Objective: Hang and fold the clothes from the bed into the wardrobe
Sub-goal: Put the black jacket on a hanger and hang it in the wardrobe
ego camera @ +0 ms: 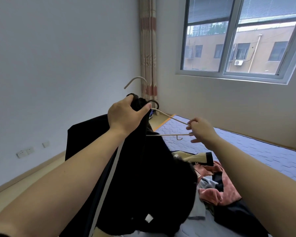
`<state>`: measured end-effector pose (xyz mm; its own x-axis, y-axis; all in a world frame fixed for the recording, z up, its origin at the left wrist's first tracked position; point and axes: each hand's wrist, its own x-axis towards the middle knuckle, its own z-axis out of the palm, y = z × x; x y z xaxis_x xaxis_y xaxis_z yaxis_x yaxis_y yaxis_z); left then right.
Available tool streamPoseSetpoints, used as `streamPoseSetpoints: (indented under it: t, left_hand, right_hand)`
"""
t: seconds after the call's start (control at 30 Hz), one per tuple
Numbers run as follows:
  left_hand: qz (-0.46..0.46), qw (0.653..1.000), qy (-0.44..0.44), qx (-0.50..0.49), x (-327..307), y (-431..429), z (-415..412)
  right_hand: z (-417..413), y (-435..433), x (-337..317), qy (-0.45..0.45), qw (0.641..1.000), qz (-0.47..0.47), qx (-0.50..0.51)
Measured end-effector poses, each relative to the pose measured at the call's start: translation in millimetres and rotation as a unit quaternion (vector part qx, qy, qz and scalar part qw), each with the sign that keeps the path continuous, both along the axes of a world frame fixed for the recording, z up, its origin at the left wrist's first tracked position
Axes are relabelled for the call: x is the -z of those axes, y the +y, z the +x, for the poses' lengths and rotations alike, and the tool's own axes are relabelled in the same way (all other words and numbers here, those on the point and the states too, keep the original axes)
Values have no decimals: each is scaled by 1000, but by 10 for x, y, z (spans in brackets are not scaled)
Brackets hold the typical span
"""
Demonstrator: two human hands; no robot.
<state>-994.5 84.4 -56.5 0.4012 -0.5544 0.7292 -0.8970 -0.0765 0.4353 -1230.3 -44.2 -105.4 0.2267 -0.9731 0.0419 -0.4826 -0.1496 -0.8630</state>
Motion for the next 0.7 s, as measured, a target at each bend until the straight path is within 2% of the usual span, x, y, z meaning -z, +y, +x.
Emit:
streamPoseSetpoints:
  t: [0.07, 0.17, 0.3, 0.4, 0.53, 0.7]
  left_hand:
    - [6, 1000, -15, 6, -40, -10, 6]
    - [28, 998, -58, 22, -153, -14, 25]
    - [60, 986, -152, 24, -344, -6, 34]
    - [87, 972, -216, 34, -445, 20, 20]
    - [97, 954, -280, 51, -548, 93, -15]
    - [74, 951, -293, 66, -669, 273, 72]
  right_hand:
    - [-18, 36, 61, -85, 992, 91, 0]
    - [-63, 83, 201, -113, 978, 174, -19]
    - [-32, 121, 391, -10, 969, 207, -134]
    - [99, 224, 491, 95, 946, 203, -236]
    - [320, 397, 699, 180, 917, 220, -281]
    - [514, 820, 1246, 280, 853, 275, -346]
